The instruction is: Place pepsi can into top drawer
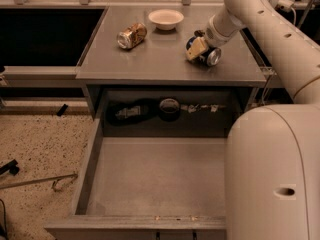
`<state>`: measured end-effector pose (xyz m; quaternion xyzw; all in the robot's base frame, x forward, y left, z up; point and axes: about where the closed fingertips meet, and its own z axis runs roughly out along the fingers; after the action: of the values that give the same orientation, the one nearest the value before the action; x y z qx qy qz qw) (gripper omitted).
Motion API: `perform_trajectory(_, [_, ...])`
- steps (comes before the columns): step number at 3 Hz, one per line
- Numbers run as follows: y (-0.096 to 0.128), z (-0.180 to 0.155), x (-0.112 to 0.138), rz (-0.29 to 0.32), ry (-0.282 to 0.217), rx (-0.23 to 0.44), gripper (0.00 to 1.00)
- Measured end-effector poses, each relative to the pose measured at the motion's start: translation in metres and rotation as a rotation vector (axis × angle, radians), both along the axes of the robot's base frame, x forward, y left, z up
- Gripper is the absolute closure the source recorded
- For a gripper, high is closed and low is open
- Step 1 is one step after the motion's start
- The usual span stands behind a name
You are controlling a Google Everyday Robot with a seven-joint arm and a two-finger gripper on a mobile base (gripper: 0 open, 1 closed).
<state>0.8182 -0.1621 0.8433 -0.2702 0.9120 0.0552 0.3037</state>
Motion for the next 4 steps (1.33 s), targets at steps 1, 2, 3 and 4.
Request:
perform_trajectory(1, [-0.015,0.015,-0.024,0.054,-0.001,-0.005,0.65])
perform_trajectory(2, [-0.044,0.042,-0.08,0.176,-0.004,0.051,0.89])
perform_trajectory(3, [-0.074,0.054,-0.136,0.329,0.02,0.144,1.0])
perform_trajectory(4, [-0.082,0.031,-0.192,0.495,0.119,0.272,1.0])
